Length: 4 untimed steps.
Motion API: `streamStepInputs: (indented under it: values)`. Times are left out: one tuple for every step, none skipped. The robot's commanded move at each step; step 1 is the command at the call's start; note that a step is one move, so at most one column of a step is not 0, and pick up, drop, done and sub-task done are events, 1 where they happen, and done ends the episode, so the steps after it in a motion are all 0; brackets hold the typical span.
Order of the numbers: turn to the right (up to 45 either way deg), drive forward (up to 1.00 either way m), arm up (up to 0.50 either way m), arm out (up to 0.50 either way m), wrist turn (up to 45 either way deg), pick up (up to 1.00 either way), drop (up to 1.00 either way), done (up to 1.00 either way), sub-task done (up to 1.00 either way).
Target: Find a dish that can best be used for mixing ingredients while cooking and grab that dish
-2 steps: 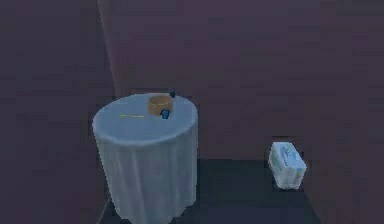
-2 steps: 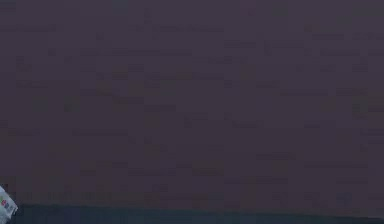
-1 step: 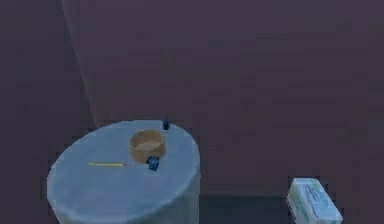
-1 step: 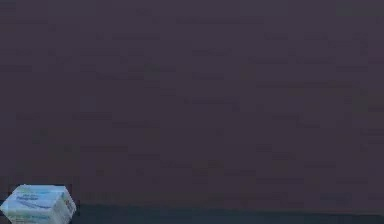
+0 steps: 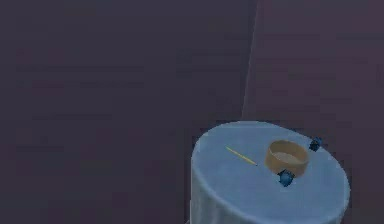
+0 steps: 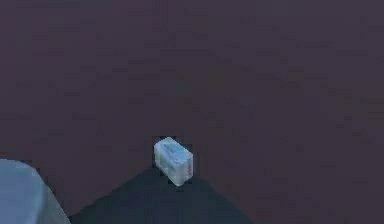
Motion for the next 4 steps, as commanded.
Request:
streamStepInputs:
  values:
    - [-45.0, 0.00, 0.00, 0.00, 0.0, 0.00, 0.00, 0.00, 0.00]
    - [-12.0, 0.00, 0.00, 0.00, 0.0, 0.00, 0.00, 0.00, 0.00]
    - [0.0, 0.00, 0.50, 0.00, 0.0, 0.00, 0.00, 0.00, 0.00]
    - [0.0, 0.00, 0.38, 0.00, 0.0, 0.00, 0.00, 0.00, 0.00]
